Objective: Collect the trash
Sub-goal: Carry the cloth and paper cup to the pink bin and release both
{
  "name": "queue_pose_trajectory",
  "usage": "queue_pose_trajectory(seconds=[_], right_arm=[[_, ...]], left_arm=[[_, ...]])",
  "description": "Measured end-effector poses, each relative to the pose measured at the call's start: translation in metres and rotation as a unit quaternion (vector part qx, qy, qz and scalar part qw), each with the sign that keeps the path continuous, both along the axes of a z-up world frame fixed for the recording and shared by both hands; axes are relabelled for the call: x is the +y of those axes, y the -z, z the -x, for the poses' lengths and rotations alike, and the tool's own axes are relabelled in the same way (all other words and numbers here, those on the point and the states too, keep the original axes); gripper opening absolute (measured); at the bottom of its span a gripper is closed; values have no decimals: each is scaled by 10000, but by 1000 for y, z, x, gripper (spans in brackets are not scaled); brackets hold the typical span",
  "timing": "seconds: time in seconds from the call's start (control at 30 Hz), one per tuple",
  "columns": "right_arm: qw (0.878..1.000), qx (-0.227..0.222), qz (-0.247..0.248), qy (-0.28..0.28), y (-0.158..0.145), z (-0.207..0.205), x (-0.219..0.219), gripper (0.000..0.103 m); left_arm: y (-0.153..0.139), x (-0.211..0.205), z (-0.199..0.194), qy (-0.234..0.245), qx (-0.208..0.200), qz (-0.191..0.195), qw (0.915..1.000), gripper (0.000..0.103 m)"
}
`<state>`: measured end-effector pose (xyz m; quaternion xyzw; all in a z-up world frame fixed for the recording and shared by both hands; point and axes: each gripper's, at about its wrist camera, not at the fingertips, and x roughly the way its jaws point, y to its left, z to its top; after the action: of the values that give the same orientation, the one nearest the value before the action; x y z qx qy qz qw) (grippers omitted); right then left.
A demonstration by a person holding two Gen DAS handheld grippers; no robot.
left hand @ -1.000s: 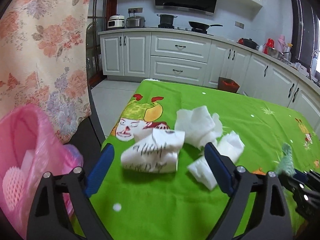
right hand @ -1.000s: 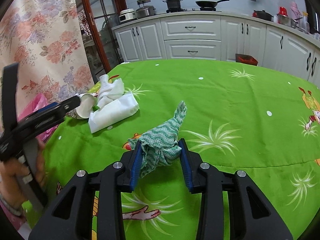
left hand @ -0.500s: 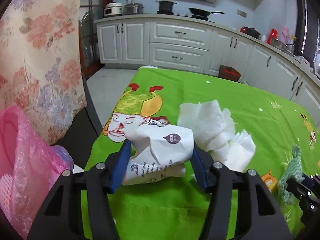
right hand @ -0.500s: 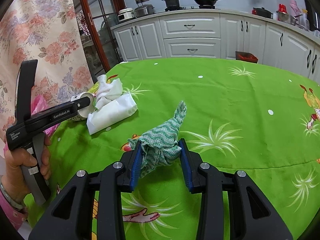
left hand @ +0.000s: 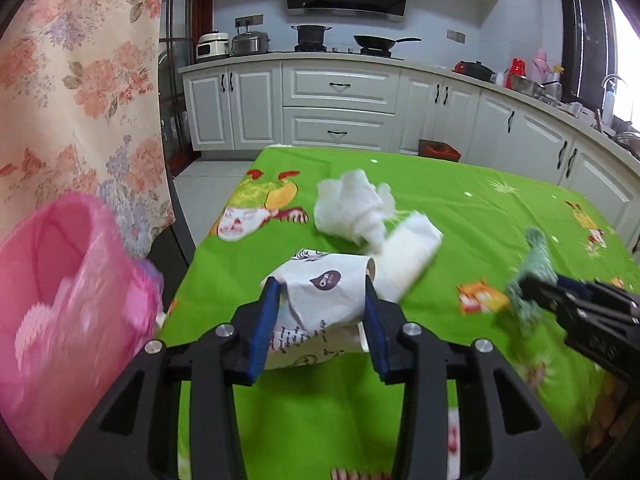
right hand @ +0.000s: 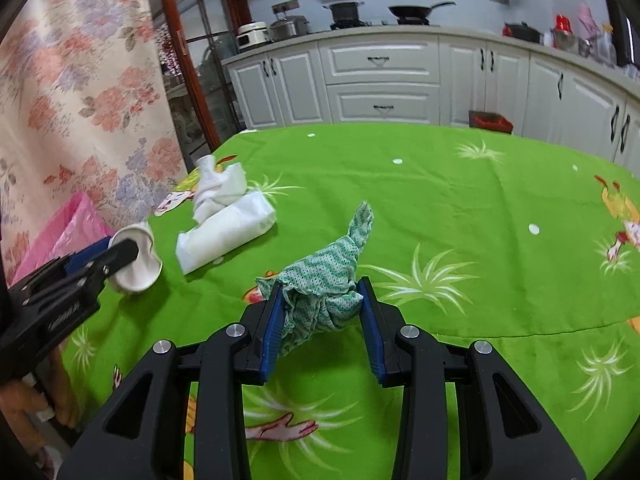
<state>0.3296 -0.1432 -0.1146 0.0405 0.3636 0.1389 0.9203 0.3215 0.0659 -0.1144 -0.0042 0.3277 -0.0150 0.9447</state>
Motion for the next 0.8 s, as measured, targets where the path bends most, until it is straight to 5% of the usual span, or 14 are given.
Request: queue_pose_trajectory(seconds=[0.8], right_arm=[[9986,-181,48,-486,-14,70,17,35]], left_arm=[[-9,-7,107,123,-271,-64,9995,39]])
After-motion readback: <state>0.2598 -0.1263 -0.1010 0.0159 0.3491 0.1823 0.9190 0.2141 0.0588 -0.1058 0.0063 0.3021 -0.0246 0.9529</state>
